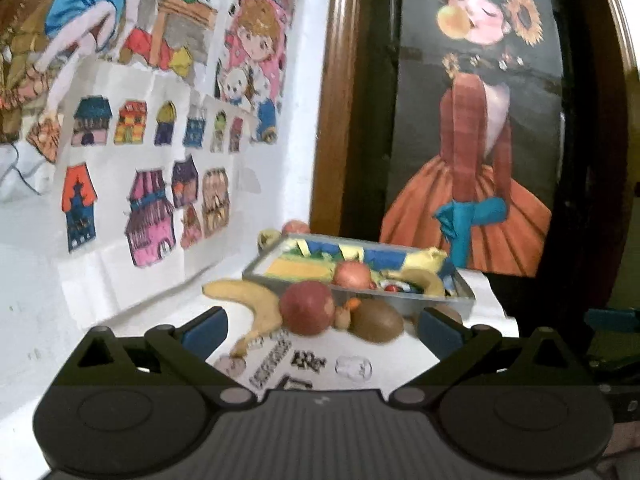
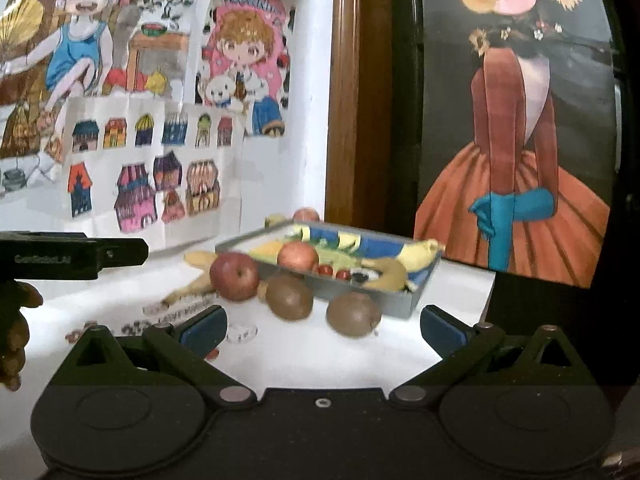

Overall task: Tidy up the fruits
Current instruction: 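Withdraw both open tools from the tray toward the remaining fruit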

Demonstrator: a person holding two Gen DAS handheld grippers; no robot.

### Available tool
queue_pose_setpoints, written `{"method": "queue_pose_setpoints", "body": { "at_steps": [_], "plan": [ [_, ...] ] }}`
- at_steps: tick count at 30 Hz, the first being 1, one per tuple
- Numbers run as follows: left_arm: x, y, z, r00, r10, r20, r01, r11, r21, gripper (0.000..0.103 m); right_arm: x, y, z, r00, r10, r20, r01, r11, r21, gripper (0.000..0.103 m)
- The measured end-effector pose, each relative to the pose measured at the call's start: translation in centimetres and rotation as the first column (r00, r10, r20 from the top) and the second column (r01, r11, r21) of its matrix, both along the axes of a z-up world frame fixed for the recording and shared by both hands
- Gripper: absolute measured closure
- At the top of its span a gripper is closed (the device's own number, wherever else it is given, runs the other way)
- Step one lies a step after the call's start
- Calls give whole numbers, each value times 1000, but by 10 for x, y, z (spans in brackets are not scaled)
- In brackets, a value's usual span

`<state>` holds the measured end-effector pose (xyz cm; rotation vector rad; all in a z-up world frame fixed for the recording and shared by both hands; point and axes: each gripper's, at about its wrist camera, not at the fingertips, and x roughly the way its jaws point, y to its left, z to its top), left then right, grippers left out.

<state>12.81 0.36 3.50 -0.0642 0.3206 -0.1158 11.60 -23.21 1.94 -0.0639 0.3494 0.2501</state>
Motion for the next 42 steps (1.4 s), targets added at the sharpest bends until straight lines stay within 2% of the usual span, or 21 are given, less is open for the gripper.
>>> {"method": "queue_pose_setpoints", "body": {
  "at_steps": [12,22,27,31,36,42],
  "plan": [
    [1,2,-15,995,0,-101,3,1000,28,0,-1,5,-20,996,-3,-86,3,1000,4,1],
    [14,-2,0,993,5,-121,5,996,87,0,17,2,-26,991,6,-135,-7,1000,-1,1],
    [26,-2,11,992,-2,-127,11,997,73,0,27,-2,-24,990,22,-139,-21,1000,11,1],
    [42,-3,13,990,-16,-137,24,998,53,0,34,-8,-19,996,19,-92,-15,999,43,1],
    [66,-11,5,987,-39,-158,47,998,47,0,49,-20,-16,999,11,-47,-7,997,77,1],
    [102,-23,-12,976,-62,-209,77,995,62,0,78,-31,-29,996,16,-88,-13,999,40,1]
  ]
}}
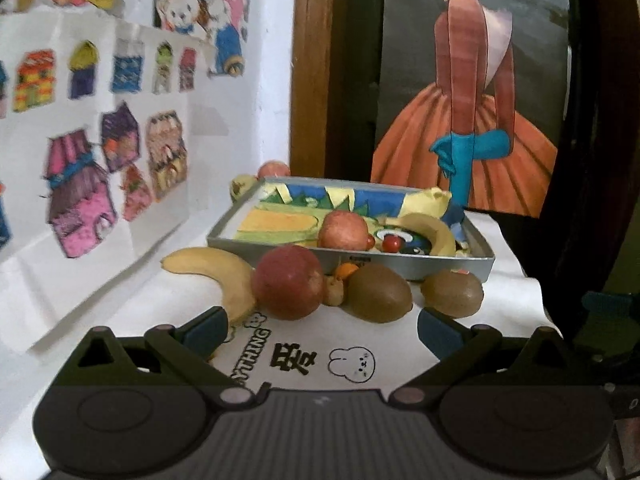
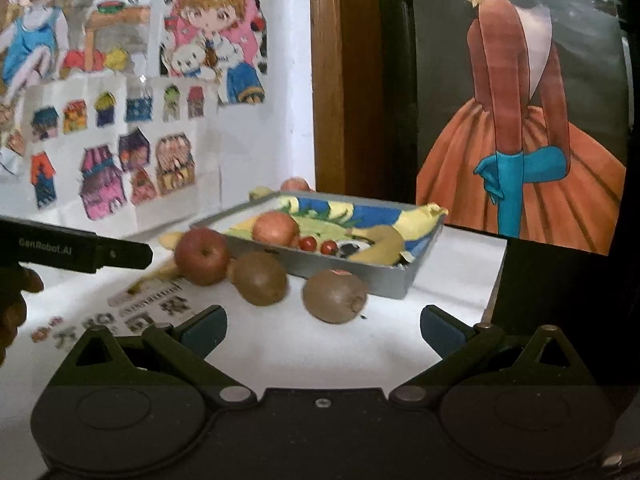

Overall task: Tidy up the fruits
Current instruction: 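Withdraw both open tools from the tray toward the remaining fruit, then move the left tool to a brown kiwi while the right tool approaches another kiwi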

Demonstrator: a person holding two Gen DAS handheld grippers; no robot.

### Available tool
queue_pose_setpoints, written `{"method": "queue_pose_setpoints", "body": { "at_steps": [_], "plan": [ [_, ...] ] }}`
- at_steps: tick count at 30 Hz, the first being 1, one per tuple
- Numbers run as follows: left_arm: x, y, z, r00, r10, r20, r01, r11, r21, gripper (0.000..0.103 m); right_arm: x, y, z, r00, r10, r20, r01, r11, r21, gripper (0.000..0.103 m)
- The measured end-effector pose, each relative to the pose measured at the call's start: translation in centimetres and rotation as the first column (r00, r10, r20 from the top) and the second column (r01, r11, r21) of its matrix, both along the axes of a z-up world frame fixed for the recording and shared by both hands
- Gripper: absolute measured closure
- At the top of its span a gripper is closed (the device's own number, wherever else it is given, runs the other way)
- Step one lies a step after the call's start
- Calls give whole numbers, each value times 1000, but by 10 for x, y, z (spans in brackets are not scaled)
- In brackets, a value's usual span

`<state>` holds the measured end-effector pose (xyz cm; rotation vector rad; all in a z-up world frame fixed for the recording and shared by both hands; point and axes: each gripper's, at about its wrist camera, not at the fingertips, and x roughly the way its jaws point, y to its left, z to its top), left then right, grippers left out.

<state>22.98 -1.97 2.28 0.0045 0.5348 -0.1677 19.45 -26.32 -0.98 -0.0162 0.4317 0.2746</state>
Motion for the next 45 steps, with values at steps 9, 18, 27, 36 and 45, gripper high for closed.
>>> {"method": "queue_pose_setpoints", "body": {
  "at_steps": [9,18,27,36,45],
  "plan": [
    [31,-26,-15,994,-106,-17,107,994,24,0,52,-11,-23,990,106,-88,-110,993,-44,1],
    [59,-44,-31,993,-94,-71,91,995,-36,0,101,-27,-35,963,227,-145,-227,974,19,4],
    [79,-46,-44,994,-16,-105,2,991,-130,0,130,-21,-42,935,319,-152,-321,947,10,14],
    [98,-59,-50,990,39,-139,-59,988,-140,1,143,-11,-47,923,346,-171,-353,936,-13,24],
    [112,-68,-56,978,114,-175,-139,981,-138,5,144,-10,-48,919,357,-166,-365,931,-21,25]
  ]
}}
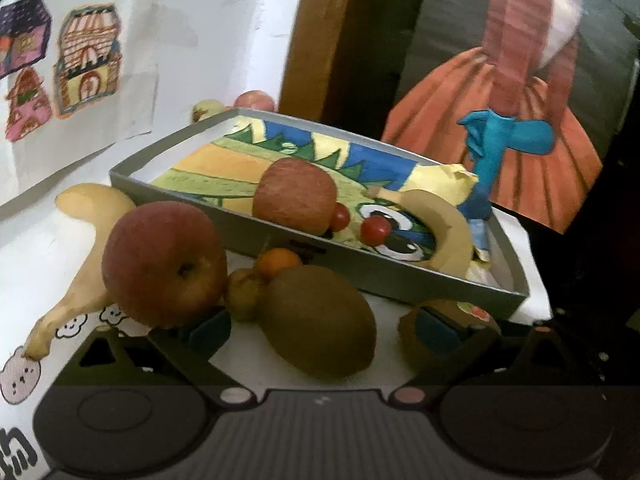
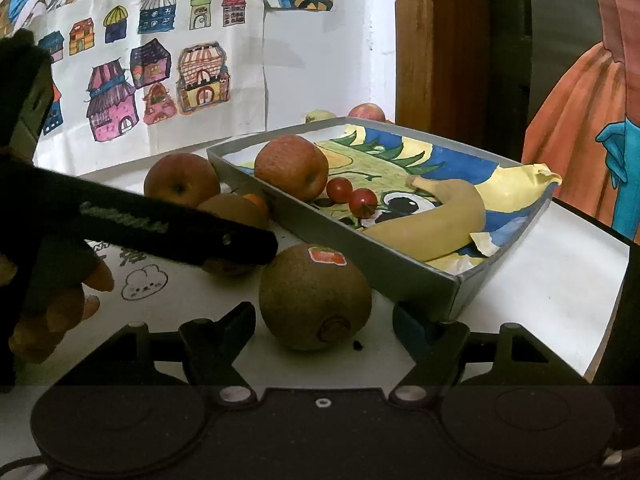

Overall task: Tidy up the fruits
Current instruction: 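Move the left tool to a brown kiwi while the right tool approaches another kiwi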

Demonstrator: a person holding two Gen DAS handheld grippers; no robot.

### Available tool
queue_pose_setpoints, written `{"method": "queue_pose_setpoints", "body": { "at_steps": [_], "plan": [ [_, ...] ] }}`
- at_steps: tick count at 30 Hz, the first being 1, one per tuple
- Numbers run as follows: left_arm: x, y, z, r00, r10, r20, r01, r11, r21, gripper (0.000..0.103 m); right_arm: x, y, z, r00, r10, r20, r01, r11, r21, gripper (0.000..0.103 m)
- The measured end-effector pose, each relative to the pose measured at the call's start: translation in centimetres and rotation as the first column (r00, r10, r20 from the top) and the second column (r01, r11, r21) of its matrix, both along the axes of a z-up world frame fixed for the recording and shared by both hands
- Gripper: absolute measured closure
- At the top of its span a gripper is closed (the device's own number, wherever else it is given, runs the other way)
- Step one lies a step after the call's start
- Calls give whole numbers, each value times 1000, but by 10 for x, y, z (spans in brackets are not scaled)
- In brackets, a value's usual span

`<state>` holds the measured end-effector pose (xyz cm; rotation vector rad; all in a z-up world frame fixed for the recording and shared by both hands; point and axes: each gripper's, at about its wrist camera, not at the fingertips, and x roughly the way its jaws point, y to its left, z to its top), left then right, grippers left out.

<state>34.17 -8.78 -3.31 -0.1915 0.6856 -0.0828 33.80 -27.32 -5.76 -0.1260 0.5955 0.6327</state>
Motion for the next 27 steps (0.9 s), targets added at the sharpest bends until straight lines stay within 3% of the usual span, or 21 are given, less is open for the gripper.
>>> {"method": "queue_pose_setpoints", "body": {
  "at_steps": [6,14,17,27],
  "plan": [
    [9,-5,-4,998,58,-33,-57,998,37,14,0,1,0,1000,1,3,-1,1000,-6,27],
    [9,-2,-2,995,97,-36,-96,995,21,27,3,8,1,1000,7,2,-7,999,-37,28],
    [4,2,-1,995,95,-35,-95,995,-9,39,4,10,3,1000,-1,-2,1,1000,-31,40],
    [-20,22,-1,998,50,-23,-51,998,-44,39,-3,13,5,999,-32,-16,32,999,-20,43]
  ]
}}
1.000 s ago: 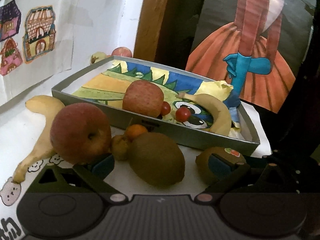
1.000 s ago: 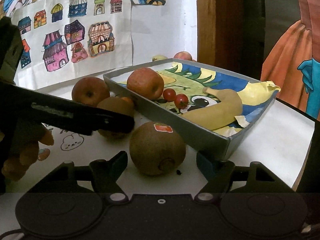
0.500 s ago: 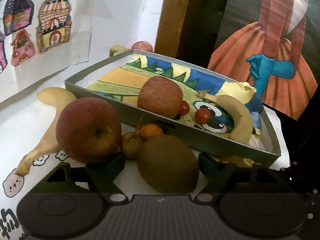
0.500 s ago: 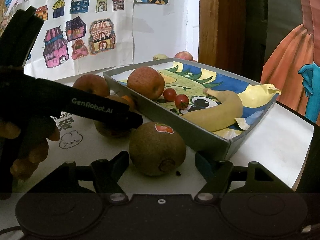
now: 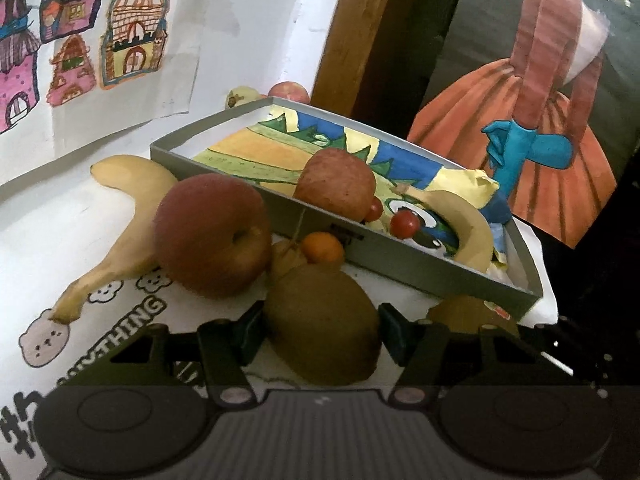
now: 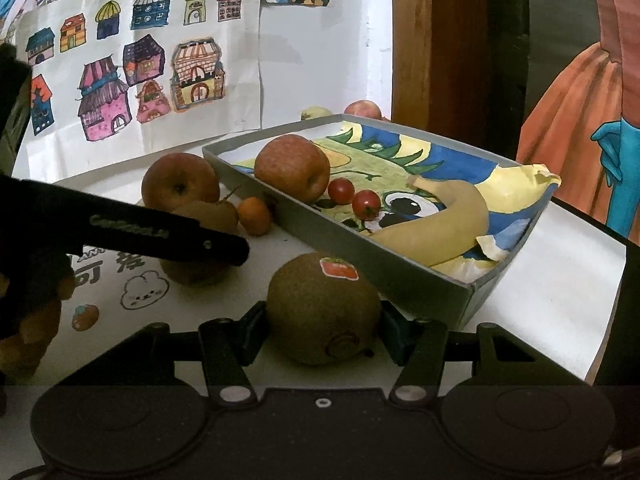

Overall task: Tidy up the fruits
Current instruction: 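Move the left tool to a brown kiwi while the right tool approaches another kiwi, then close the left tool on its kiwi while the right tool closes on the stickered kiwi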

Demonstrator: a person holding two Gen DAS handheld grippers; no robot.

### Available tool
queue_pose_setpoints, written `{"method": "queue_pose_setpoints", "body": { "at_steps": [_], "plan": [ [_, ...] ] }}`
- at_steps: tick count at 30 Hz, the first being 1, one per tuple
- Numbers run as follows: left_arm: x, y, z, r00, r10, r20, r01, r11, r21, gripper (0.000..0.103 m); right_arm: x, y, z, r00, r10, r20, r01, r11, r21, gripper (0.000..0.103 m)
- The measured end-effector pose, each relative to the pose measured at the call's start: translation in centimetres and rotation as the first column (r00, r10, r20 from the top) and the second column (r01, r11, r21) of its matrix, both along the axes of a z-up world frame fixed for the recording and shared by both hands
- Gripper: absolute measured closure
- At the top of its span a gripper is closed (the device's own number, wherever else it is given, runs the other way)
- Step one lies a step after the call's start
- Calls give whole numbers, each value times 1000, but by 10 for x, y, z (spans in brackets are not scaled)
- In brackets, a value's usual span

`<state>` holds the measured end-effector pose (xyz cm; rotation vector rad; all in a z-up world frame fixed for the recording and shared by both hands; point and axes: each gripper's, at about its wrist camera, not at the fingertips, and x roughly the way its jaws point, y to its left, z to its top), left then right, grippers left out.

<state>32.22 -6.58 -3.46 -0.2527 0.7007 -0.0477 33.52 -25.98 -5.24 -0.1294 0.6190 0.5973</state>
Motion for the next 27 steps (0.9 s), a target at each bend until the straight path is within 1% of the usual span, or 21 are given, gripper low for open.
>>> {"method": "queue_pose_setpoints", "body": {
  "at_steps": [9,13,16,18,21,25,27],
  "plan": [
    [-39,20,1,993,-116,-4,116,993,2,39,-27,5,4,1000,16,-16,-16,1000,10,43],
    [-46,26,2,991,-137,-1,137,991,-8,38,-34,11,3,1000,22,-7,-22,1000,1,43],
    [-45,28,1,991,-133,6,133,991,-11,33,-33,13,4,1000,20,-4,-20,1000,-7,42],
    [-45,27,0,990,-138,12,138,990,-11,26,-33,15,3,1000,19,-6,-20,1000,-13,42],
    [-46,24,-1,990,-139,20,139,990,18,23,-32,18,2,1000,19,-2,-19,1000,-23,41],
    [-46,22,-1,989,-144,25,143,989,41,23,-33,21,0,1000,14,10,-14,1000,-22,39],
    [-46,22,-1,989,-144,26,142,989,47,29,-35,23,-1,1000,7,16,-7,1000,-24,39]
  ]
}}
